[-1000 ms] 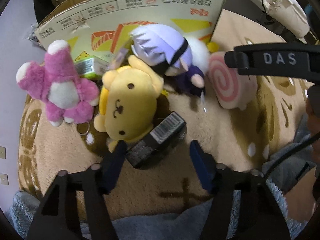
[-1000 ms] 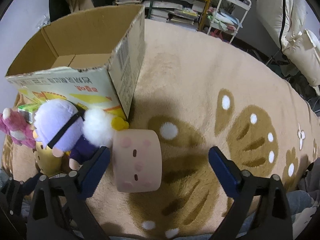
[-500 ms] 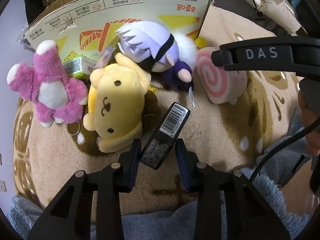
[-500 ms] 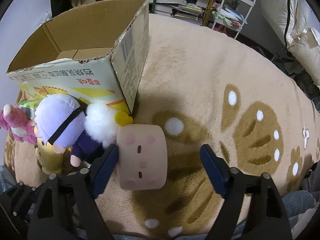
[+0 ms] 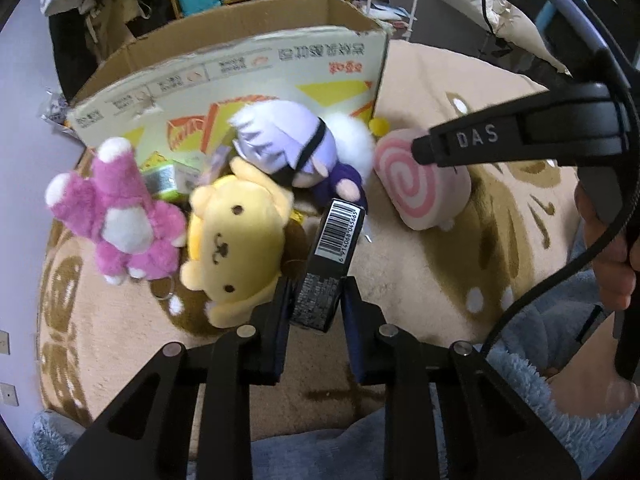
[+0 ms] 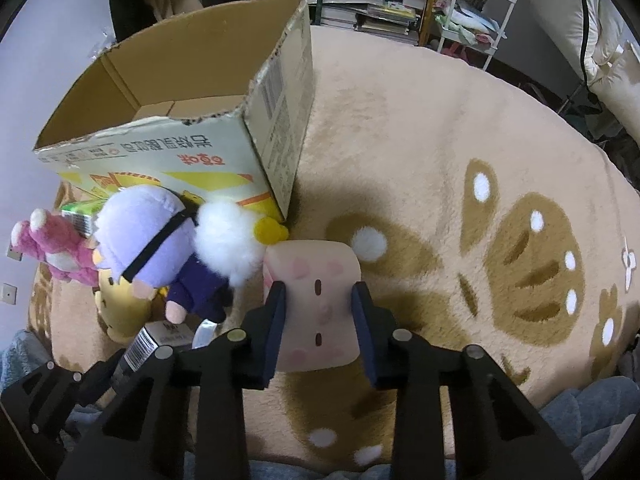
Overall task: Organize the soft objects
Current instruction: 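Close the left tool on the black box while the right tool grasps the pink cube plush, then carry both items over the box and release them inside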
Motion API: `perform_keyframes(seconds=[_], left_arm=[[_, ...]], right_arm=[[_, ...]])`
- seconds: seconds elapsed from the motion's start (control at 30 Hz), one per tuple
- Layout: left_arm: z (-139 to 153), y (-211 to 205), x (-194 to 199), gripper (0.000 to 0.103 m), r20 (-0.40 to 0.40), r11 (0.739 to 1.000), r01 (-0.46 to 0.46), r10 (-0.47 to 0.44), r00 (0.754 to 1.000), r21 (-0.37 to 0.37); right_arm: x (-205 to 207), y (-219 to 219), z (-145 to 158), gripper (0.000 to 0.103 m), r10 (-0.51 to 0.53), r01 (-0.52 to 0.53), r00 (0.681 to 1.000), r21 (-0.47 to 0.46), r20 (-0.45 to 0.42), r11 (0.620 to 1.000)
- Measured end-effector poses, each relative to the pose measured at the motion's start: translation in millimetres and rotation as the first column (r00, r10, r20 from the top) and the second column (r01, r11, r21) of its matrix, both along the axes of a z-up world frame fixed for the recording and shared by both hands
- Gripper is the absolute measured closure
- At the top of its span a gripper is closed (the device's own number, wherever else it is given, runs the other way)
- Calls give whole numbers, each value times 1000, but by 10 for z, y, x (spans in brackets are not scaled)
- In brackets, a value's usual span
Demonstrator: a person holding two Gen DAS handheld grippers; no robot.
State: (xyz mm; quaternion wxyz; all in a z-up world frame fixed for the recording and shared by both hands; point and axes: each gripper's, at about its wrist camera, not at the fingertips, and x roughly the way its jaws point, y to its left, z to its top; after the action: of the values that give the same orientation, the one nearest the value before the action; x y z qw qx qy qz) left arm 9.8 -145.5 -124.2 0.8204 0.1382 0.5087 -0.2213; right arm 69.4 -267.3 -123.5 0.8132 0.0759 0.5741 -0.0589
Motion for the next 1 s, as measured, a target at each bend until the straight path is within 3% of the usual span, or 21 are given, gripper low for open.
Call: perform_keyframes(seconds=[0.3,0.5,0.67,1.0], left_arm=[[278,108,-47,79,119,999,-34,34,992,0],[521,317,-168,79,261,998,-55,61,963,-30],[777,408,-198,79,382,996,-70,86,920,-54],[1171,560,-28,79,499,992,-85,121,858,-94]], right_arm=[[-115,69,291,77,15,-12,992,-24,125,1000],[-295,136,599,77,29,-21,967,-35,253,999],[-446,186,893,77,40,-28,919,-36,393,999],[-459,319,1345,77,87,-57,816,-71,571,996]])
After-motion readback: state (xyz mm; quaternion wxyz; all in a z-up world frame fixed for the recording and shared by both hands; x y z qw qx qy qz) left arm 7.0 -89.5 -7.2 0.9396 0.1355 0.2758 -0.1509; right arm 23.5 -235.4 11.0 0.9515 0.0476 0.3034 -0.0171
